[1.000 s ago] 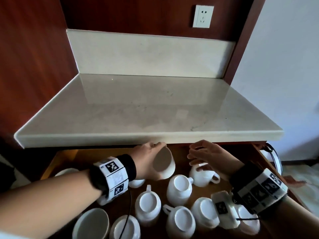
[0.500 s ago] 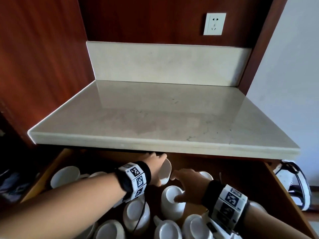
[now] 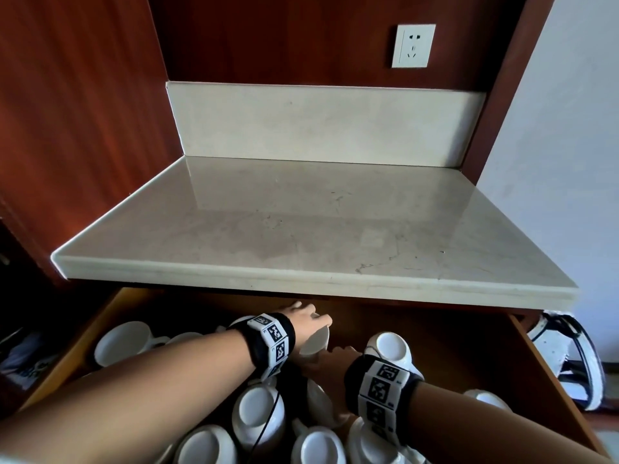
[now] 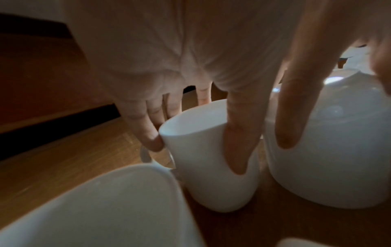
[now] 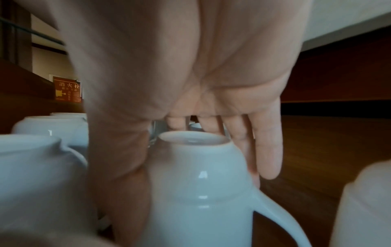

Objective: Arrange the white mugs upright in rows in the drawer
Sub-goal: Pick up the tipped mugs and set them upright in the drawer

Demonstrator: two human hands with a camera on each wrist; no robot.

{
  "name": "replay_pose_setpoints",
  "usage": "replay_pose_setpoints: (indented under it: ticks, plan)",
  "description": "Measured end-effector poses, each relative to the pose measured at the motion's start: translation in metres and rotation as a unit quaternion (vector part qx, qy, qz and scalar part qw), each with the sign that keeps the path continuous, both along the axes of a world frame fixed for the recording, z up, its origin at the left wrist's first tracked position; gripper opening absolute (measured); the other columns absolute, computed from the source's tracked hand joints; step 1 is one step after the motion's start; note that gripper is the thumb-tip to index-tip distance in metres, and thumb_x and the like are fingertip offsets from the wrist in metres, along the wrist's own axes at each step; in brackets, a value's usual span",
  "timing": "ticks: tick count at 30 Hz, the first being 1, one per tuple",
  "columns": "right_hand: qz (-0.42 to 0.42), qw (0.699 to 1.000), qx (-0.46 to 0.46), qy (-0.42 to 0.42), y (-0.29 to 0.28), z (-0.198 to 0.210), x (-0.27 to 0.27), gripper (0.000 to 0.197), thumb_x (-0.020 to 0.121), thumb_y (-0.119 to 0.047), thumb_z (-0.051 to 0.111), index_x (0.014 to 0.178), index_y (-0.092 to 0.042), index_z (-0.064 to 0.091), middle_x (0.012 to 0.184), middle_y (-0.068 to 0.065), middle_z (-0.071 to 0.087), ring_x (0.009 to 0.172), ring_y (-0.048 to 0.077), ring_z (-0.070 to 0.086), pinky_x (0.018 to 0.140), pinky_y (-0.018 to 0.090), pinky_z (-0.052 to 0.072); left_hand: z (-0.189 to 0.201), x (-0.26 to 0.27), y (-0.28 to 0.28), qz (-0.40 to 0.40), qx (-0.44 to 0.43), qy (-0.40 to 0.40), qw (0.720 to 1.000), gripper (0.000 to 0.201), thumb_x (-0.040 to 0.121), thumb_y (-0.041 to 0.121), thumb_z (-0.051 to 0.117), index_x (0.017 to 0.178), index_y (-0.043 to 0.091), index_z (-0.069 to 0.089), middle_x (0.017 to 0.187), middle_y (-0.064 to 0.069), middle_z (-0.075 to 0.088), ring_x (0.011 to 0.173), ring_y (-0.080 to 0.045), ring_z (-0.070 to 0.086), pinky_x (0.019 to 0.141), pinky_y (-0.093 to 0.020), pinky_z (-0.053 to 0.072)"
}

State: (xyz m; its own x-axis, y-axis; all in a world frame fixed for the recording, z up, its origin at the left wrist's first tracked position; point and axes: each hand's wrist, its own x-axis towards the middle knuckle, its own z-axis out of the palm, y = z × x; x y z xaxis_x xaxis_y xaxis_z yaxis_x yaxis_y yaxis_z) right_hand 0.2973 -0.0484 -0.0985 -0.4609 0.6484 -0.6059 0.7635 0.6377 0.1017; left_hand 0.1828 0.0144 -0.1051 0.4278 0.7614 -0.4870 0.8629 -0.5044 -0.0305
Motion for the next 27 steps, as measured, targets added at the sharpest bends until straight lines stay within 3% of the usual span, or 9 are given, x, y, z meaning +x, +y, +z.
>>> replay_pose_setpoints:
  ticks: [6, 10, 12, 14, 16, 18, 21, 23, 27]
  plan:
    - [0.005, 0.997, 0.022, 0.069, -0.01, 0.004, 0.016, 0.1, 0.069, -0.021, 0.082, 0.146, -0.031, 0.019, 0.133, 0.013, 0.049, 0.115, 0.039, 0.057, 0.091, 0.045, 0.049, -0.004, -0.002, -0.005, -0.058, 0.009, -0.005, 0.998, 0.066, 0.086, 0.007, 0.06, 0.144, 0.024, 0.032, 0.149, -0.007, 0.024, 0.134, -0.036, 0.028, 0.102, -0.046, 0.039]
    - [-0.016, 0.982, 0.087, 0.166, -0.01, 0.022, 0.047, 0.078, 0.066, -0.037, 0.08, 0.132, -0.032, 0.038, 0.121, 0.009, 0.055, 0.108, 0.032, 0.06, 0.087, 0.04, 0.052, -0.003, -0.009, -0.005, -0.05, -0.016, -0.009, 0.999, 0.104, 0.076, 0.008, 0.076, 0.152, 0.033, 0.009, 0.162, -0.002, -0.002, 0.147, -0.033, -0.001, 0.116, -0.054, 0.021]
    - [-0.1, 0.957, 0.079, 0.262, -0.009, 0.041, 0.07, 0.077, 0.061, -0.044, 0.081, 0.128, -0.034, 0.045, 0.116, -0.003, 0.059, 0.104, 0.018, 0.062, 0.086, 0.031, 0.052, 0.005, -0.01, -0.015, -0.01, -0.02, -0.086, 0.996, 0.121, 0.067, 0.025, 0.086, 0.151, 0.036, 0.0, 0.162, -0.003, 0.001, 0.148, -0.03, 0.006, 0.117, -0.05, 0.022]
    - [-0.245, 0.875, 0.028, 0.417, -0.009, 0.056, 0.094, 0.073, 0.053, -0.046, 0.084, 0.118, -0.033, 0.054, 0.103, -0.007, 0.066, 0.091, 0.011, 0.066, 0.078, 0.027, 0.055, 0.014, -0.013, -0.028, 0.009, -0.035, -0.239, 0.97, 0.124, 0.059, 0.035, 0.09, 0.149, 0.04, 0.005, 0.155, 0.002, 0.026, 0.139, -0.02, 0.032, 0.112, -0.039, 0.035]
    - [-0.382, 0.7, -0.098, 0.596, -0.009, 0.057, 0.112, 0.07, 0.046, -0.037, 0.085, 0.11, -0.021, 0.062, 0.098, 0.007, 0.069, 0.084, 0.02, 0.069, 0.074, 0.036, 0.056, 0.026, -0.014, -0.044, 0.043, -0.052, -0.401, 0.914, 0.119, 0.053, 0.045, 0.09, 0.143, 0.051, 0.012, 0.141, 0.008, 0.045, 0.124, -0.013, 0.05, 0.101, -0.035, 0.046]
    - [-0.455, 0.545, -0.24, 0.662, -0.01, 0.052, 0.116, 0.072, 0.051, -0.029, 0.083, 0.116, -0.011, 0.061, 0.108, 0.021, 0.065, 0.09, 0.03, 0.067, 0.075, 0.042, 0.054, 0.038, -0.01, -0.055, 0.065, -0.037, -0.528, 0.846, 0.106, 0.051, 0.058, 0.086, 0.136, 0.057, 0.024, 0.136, 0.011, 0.051, 0.121, -0.008, 0.054, 0.101, -0.032, 0.047]
    - [-0.498, 0.456, -0.336, 0.657, -0.014, 0.047, 0.108, 0.074, 0.058, -0.036, 0.08, 0.122, -0.006, 0.058, 0.109, 0.028, 0.06, 0.087, 0.037, 0.064, 0.072, 0.044, 0.058, 0.051, 0.002, -0.057, 0.1, -0.052, -0.618, 0.778, 0.081, 0.053, 0.048, 0.085, 0.124, 0.048, 0.046, 0.12, 0.012, 0.061, 0.111, -0.01, 0.061, 0.096, -0.034, 0.05]
    - [-0.533, 0.48, -0.309, 0.624, -0.012, 0.047, 0.107, 0.066, 0.07, -0.046, 0.074, 0.119, -0.005, 0.058, 0.104, 0.031, 0.059, 0.074, 0.036, 0.064, 0.062, 0.04, 0.058, 0.058, 0.007, -0.054, 0.111, -0.014, -0.579, 0.808, 0.071, 0.056, 0.052, 0.081, 0.118, 0.042, 0.049, 0.106, 0.009, 0.065, 0.099, -0.013, 0.063, 0.087, -0.034, 0.052]
    - [-0.456, 0.766, -0.009, 0.454, 0.004, 0.044, 0.126, 0.036, 0.089, -0.048, 0.056, 0.1, -0.014, 0.061, 0.1, 0.02, 0.07, 0.075, 0.026, 0.068, 0.068, 0.035, 0.052, 0.051, 0.016, -0.053, 0.121, 0.056, -0.324, 0.937, 0.072, 0.06, 0.06, 0.079, 0.115, 0.034, 0.042, 0.104, 0.004, 0.056, 0.09, -0.016, 0.056, 0.073, -0.029, 0.046]
